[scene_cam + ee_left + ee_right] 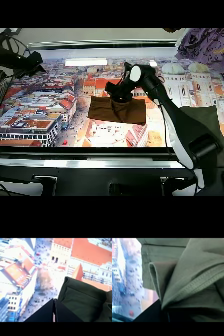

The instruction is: Fold the clothes and pants, and hang the long-sleeved shirts on hangers.

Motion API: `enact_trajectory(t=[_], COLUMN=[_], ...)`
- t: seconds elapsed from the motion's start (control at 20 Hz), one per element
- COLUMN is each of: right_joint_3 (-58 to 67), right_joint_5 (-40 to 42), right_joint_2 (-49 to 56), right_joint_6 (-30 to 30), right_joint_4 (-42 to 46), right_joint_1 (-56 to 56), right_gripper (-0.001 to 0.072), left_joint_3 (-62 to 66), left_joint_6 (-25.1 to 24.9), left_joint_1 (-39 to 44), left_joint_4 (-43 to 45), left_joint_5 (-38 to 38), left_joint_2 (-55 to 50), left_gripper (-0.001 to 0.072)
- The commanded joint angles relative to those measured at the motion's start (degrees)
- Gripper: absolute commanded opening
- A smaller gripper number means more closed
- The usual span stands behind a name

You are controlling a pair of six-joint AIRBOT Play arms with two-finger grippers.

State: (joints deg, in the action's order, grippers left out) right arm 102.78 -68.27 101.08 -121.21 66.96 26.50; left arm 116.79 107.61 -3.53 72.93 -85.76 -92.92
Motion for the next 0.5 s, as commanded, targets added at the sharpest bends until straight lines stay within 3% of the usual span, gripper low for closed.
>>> enact_trajectory(t=[0.0,0.3,0.4,0.45], right_joint_3=[0.1,0.1,0.1,0.1], right_joint_5=[5.0,11.6,13.1,12.9], right_joint_2=[3.2,5.0,4.9,4.6], right_joint_6=[-1.7,-3.5,-1.6,1.5], right_joint_4=[-1.9,-4.5,-8.9,-12.5], right_joint_1=[1.0,1.0,0.9,1.0], right_gripper=[0.0023,0.0030,0.0226,0.0289], left_joint_3=[-0.2,-1.8,-1.8,-1.8], left_joint_6=[-1.1,-1.4,-1.4,-1.4], left_joint_1=[-1.9,-1.9,-1.9,-1.9], left_joint_4=[0.3,0.2,0.2,0.2], left_joint_5=[-0.8,-0.9,-0.9,-0.9], left_joint_2=[0.5,0.5,0.5,0.5], left_gripper=[0.0017,0.0018,0.0017,0.0018])
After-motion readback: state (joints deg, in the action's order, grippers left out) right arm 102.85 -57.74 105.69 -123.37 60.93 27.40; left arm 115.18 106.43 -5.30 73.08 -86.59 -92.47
